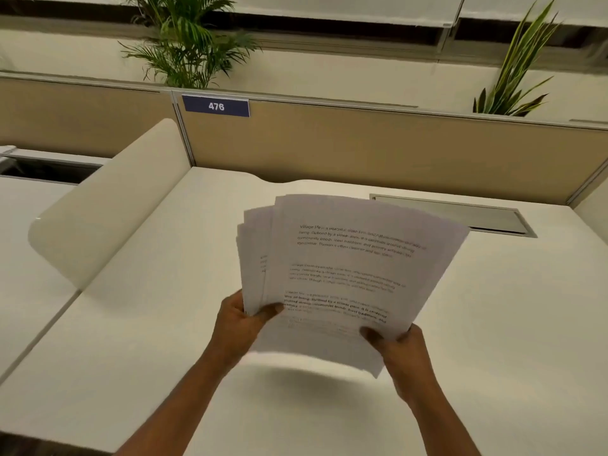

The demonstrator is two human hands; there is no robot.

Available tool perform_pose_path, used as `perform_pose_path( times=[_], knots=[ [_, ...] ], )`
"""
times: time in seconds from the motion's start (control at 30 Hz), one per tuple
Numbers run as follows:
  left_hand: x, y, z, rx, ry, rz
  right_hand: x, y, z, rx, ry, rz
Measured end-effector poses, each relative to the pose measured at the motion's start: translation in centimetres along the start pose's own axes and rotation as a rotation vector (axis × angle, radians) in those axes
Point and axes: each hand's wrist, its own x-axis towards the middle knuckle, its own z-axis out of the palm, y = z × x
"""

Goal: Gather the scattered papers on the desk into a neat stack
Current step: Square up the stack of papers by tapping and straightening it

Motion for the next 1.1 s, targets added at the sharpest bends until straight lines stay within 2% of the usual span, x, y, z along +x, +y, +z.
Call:
perform_pose_path(
  times=[0.2, 0.47, 0.9, 1.1],
  knots=[
    [1.5, 1.7, 1.1, -0.024, 0.047, 0.107, 1.2, -1.5, 0.7, 0.020, 0.072, -0.106],
    [0.6, 0.6, 1.2, -0.083, 0.047, 0.004, 1.2, -1.8, 0.4, -0.007, 0.011, -0.199],
    [0.2, 2.2, 2.1, -0.072, 0.049, 0.075, 1.2, -2.7, 0.6, -0.073, 0.020, -0.296],
    [-0.7, -0.2, 2.3, -0.055, 0.074, -0.061, 0.8, -1.6, 0.5, -0.095, 0.055, -0.279]
  ],
)
